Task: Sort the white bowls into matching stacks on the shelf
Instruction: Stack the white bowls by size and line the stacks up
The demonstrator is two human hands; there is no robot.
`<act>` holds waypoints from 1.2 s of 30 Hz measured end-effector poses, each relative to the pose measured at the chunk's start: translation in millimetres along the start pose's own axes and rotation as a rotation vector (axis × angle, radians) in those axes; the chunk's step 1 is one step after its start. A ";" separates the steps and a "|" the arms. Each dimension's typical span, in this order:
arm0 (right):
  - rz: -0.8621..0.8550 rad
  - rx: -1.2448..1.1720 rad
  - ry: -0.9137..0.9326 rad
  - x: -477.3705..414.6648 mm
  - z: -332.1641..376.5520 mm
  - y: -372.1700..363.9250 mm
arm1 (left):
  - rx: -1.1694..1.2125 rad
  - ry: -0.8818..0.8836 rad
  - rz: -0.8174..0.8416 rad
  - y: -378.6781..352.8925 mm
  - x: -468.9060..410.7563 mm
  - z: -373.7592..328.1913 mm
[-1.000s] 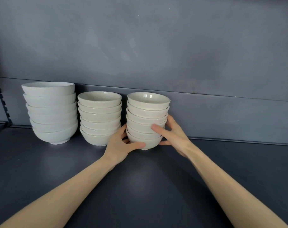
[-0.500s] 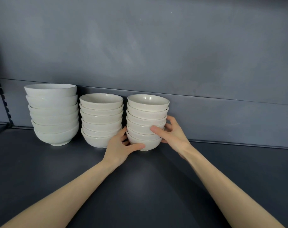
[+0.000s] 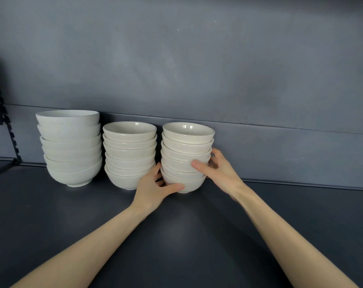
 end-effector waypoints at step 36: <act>-0.086 0.223 0.103 22.5 41.9 23.9 | -0.273 0.104 0.015 3.2 22.1 -7.4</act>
Point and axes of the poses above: each hand's wrist, its own x-axis away from the middle knuckle, its own y-axis out of the back of the hand, z = x × y, the point moved 10 cm from there along -x, towards the middle knuckle, and after that the axes turned 3 degrees about z, right-handed, at the moved point
